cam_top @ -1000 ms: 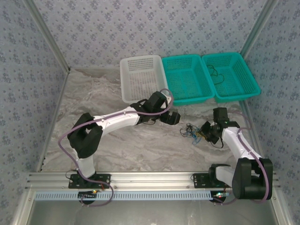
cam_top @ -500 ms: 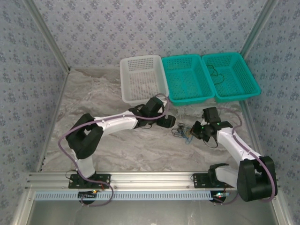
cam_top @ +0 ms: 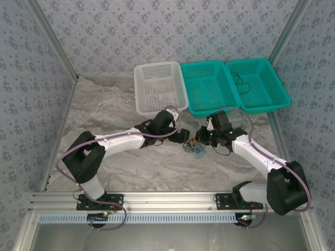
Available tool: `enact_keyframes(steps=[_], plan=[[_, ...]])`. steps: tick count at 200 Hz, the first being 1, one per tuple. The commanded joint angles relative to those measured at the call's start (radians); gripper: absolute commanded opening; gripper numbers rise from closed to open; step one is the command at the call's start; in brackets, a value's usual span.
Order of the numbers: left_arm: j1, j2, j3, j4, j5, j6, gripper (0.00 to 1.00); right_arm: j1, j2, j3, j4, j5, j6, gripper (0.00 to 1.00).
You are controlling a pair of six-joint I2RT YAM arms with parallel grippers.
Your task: Untangle the cables
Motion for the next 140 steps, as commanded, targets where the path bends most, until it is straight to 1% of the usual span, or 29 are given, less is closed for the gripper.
enact_keyframes(steps=[1, 14, 20, 28, 40, 56, 76, 96, 108, 122, 131, 140], plan=[[-0.001, -0.08, -0.101, 0.165, 0.066, 0.144, 0.99, 0.045, 0.092, 0.102, 0.045, -0.081, 0.011, 0.0], [0.015, -0.089, -0.15, 0.256, 0.176, 0.161, 1.0, 0.056, 0.119, 0.12, 0.057, -0.102, 0.016, 0.0], [0.019, -0.093, -0.172, 0.302, 0.206, 0.159, 1.0, 0.059, 0.129, 0.126, 0.065, -0.115, 0.019, 0.0], [0.02, -0.096, -0.191, 0.34, 0.222, 0.16, 1.0, 0.061, 0.138, 0.13, 0.077, -0.132, 0.026, 0.0], [0.021, -0.097, -0.201, 0.348, 0.24, 0.179, 0.99, 0.063, 0.148, 0.134, 0.088, -0.142, 0.039, 0.0], [0.017, -0.104, -0.236, 0.398, 0.243, 0.217, 0.99, 0.061, 0.149, 0.135, 0.091, -0.144, 0.034, 0.0], [0.024, -0.106, -0.296, 0.508, 0.228, 0.248, 1.0, 0.057, 0.14, 0.143, 0.065, -0.143, -0.006, 0.0], [0.024, -0.087, -0.272, 0.49, 0.213, 0.285, 0.99, 0.047, 0.138, 0.137, 0.087, -0.19, -0.022, 0.0], [0.009, -0.071, -0.25, 0.482, 0.154, 0.303, 0.99, 0.047, 0.138, 0.135, 0.115, -0.215, -0.015, 0.0], [-0.008, -0.052, -0.263, 0.565, 0.057, 0.297, 0.99, 0.048, 0.138, 0.137, 0.13, -0.224, -0.009, 0.0], [-0.01, -0.036, -0.277, 0.633, 0.033, 0.292, 0.99, 0.049, 0.138, 0.138, 0.134, -0.221, -0.004, 0.0], [-0.011, -0.018, -0.274, 0.663, 0.017, 0.291, 0.99, 0.047, 0.138, 0.14, 0.137, -0.22, -0.001, 0.0]])
